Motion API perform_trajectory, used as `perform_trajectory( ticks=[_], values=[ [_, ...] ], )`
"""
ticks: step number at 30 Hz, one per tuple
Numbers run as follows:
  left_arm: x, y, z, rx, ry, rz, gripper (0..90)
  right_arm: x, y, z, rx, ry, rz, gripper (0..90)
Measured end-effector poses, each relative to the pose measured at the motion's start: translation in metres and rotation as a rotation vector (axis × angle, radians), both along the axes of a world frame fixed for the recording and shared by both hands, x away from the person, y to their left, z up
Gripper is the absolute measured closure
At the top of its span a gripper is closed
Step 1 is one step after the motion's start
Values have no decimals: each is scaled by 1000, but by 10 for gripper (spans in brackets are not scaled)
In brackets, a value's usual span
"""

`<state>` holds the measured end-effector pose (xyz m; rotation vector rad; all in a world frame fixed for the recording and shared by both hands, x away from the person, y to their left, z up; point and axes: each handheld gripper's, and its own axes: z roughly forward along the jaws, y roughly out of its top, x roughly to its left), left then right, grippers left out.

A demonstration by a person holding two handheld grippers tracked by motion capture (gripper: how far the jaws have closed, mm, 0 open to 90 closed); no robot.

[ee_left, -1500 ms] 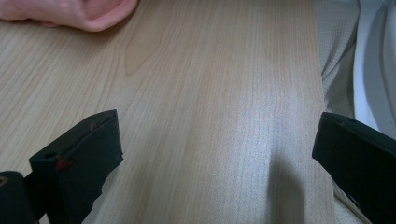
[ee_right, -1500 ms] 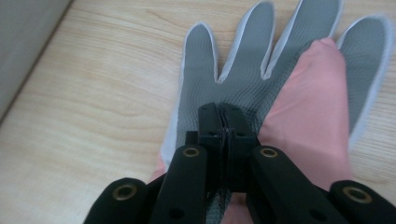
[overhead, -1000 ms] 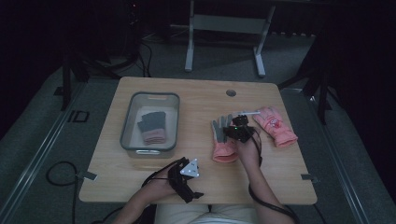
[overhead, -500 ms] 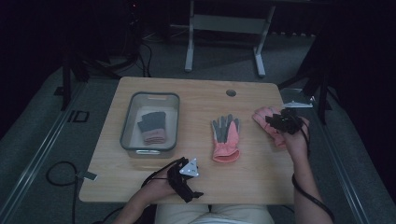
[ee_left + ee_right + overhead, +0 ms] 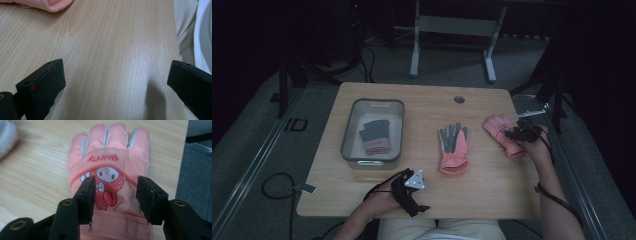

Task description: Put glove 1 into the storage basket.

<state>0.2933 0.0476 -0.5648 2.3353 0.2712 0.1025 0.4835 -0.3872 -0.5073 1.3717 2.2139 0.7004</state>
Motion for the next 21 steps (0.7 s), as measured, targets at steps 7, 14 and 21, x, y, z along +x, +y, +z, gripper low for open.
perform_trajectory(
  ticks=[7,14,21],
  values=[
    [0,0,-1,-3,1,-1,11,5,3,-14,7,5,19,488],
    [1,1,-1,-10,3,0,11,6,-2,-19,77,11,-4,661],
    [1,1,-1,-9,-1,-1,11,1,3,-9,99,27,-63,849]
  ],
)
